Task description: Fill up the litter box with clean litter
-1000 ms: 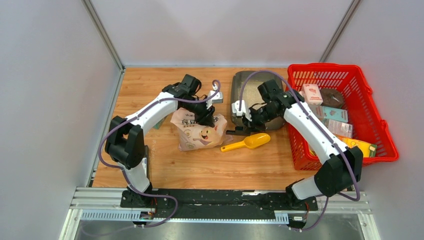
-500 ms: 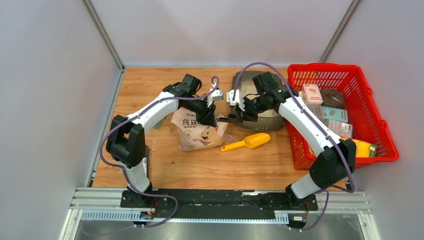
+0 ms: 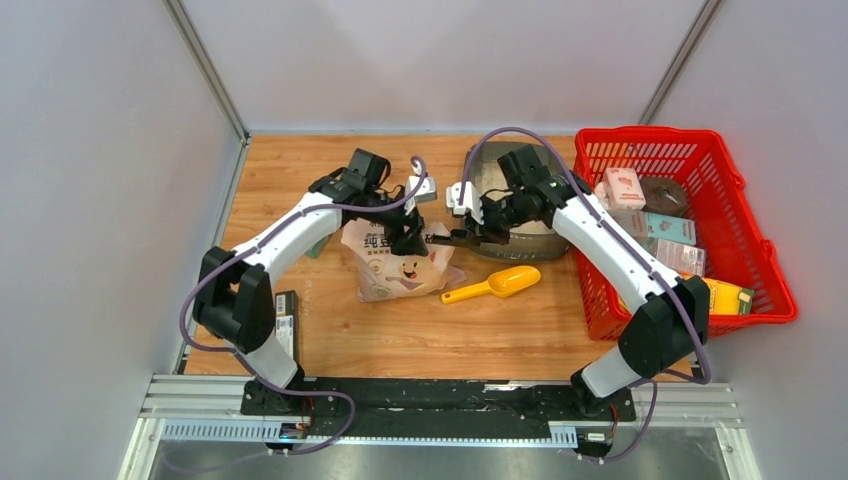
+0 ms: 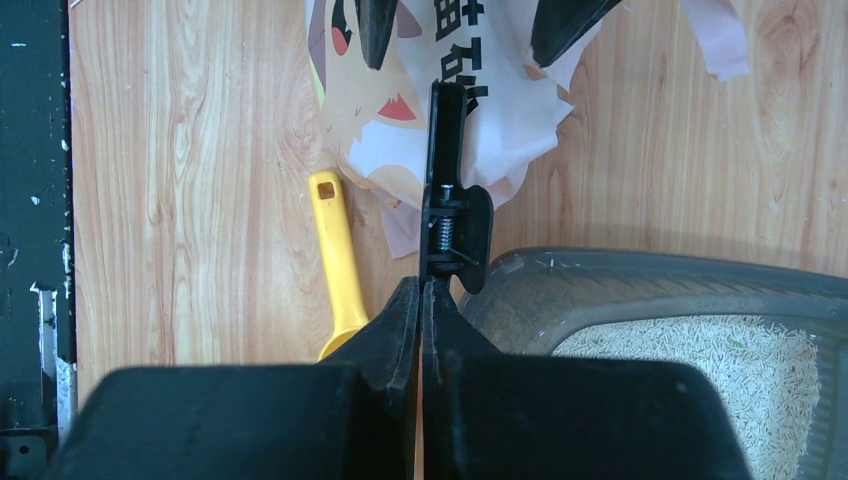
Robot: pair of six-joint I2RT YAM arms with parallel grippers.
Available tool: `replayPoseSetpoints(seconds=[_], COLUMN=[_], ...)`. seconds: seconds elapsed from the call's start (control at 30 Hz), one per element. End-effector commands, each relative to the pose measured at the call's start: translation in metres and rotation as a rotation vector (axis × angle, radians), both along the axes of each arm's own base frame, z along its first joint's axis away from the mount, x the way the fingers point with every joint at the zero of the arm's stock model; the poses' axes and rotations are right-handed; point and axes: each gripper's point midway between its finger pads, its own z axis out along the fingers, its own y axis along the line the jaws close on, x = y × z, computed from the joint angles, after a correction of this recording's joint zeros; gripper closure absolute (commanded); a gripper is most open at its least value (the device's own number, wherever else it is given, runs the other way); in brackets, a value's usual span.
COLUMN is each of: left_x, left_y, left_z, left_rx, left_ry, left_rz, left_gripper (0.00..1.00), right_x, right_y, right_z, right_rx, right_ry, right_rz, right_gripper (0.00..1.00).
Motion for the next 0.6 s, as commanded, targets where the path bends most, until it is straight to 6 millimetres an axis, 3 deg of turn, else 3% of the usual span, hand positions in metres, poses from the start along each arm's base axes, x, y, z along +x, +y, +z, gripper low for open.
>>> replayPoseSetpoints(seconds=[0.0, 0.2, 0.33, 0.57], left_x=[0.014, 0.027, 0.011, -0.004], left_y=[0.003, 0.011, 0.009, 0.002], left_z=[0.036, 0.062, 0.075, 0.047], left_rx=[-0.067, -0.101, -0.132, -0.103], left_ry=[-0.227, -0.452, -0.522, -0.416], left_rz=[0.005, 0.075, 0.002, -0.104], left_gripper=[0.21, 0.21, 0.22, 0.34], right_x=[0.004, 0.004, 0.004, 0.005], right_y=[0.008, 0.008, 0.007, 0.007], right_z=[0.008, 0.005, 0.003, 0.003], right_rx=[0.021, 0.012, 0.005, 0.006], right_ry=[-0.036, -0.034, -0.032, -0.031], right_rz=[-0.002, -0.005, -0.009, -0.015], right_gripper=[1.00, 1.00, 1.00, 1.00])
